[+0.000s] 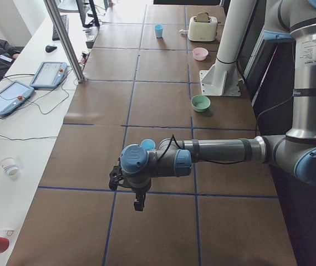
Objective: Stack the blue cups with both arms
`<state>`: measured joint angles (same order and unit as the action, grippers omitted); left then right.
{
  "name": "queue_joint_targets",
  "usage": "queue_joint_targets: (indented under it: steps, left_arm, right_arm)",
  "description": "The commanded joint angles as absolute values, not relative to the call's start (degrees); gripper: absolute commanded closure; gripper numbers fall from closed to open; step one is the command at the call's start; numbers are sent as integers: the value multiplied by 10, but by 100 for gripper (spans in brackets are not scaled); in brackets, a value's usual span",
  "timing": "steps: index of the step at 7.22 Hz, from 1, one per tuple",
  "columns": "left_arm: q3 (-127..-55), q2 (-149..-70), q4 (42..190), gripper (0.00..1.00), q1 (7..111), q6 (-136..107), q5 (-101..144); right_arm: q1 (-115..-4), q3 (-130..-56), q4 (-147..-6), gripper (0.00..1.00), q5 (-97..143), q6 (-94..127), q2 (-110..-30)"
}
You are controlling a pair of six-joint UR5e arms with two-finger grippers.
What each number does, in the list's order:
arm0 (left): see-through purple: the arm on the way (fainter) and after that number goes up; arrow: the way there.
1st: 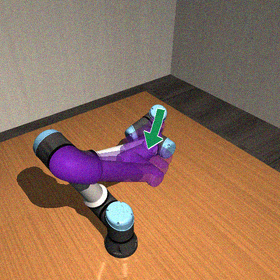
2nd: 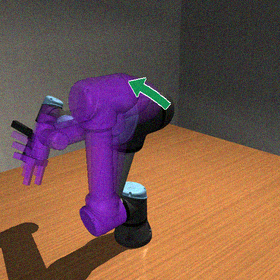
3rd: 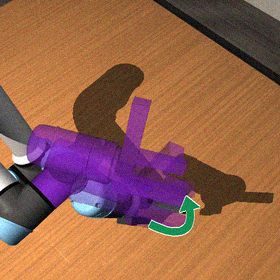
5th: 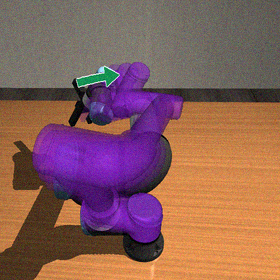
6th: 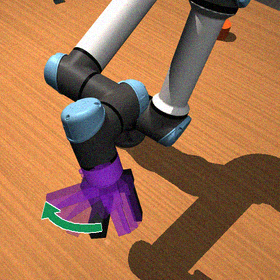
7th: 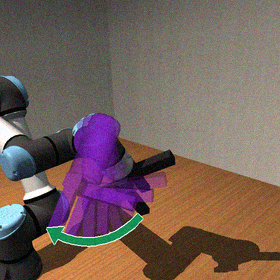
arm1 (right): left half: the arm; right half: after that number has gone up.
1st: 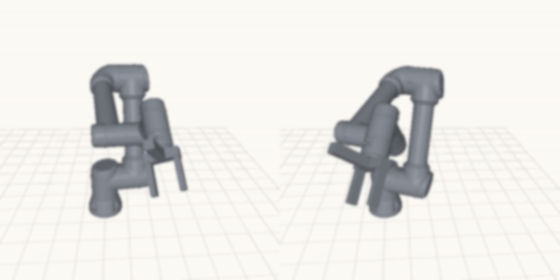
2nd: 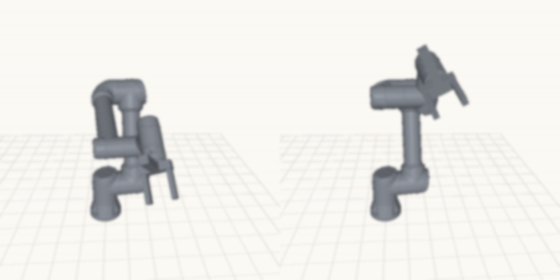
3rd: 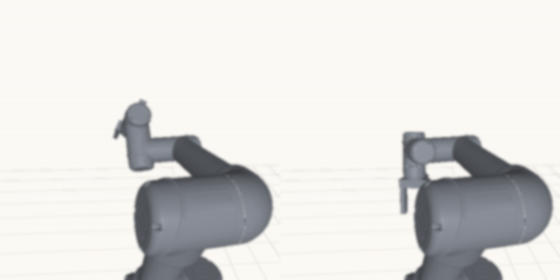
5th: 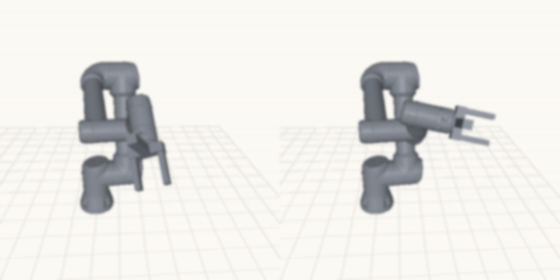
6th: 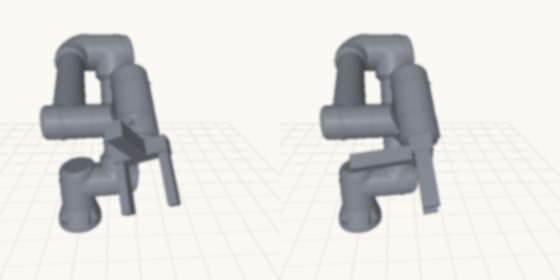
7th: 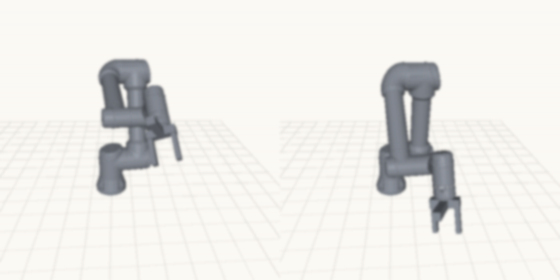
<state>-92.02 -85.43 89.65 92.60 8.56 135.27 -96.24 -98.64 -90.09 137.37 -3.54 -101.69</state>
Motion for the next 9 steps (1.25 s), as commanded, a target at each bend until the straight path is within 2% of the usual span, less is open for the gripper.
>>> queue_joint_targets:
  steps: [1,3,4,7,9]
  left_arm:
    - [-925,-854,897,0,926,83,1353]
    - [-955,-855,896,0,926,69,1363]
    - [-981,-841,922,0,915,-27,1372]
    - [-1086,-811,995,0,785,-273,1373]
    - [-1081,-810,1088,0,696,-411,1363]
  right_arm:
    - [-962,-990,-901,0,1374,-35,-1016]
    - [-962,-992,-900,0,1373,-35,-1011]
    - [-962,-994,-900,0,1373,-34,-1007]
    - [-962,-997,-900,0,1373,-34,-1006]
    - [-962,-998,-900,0,1373,-34,-1005]
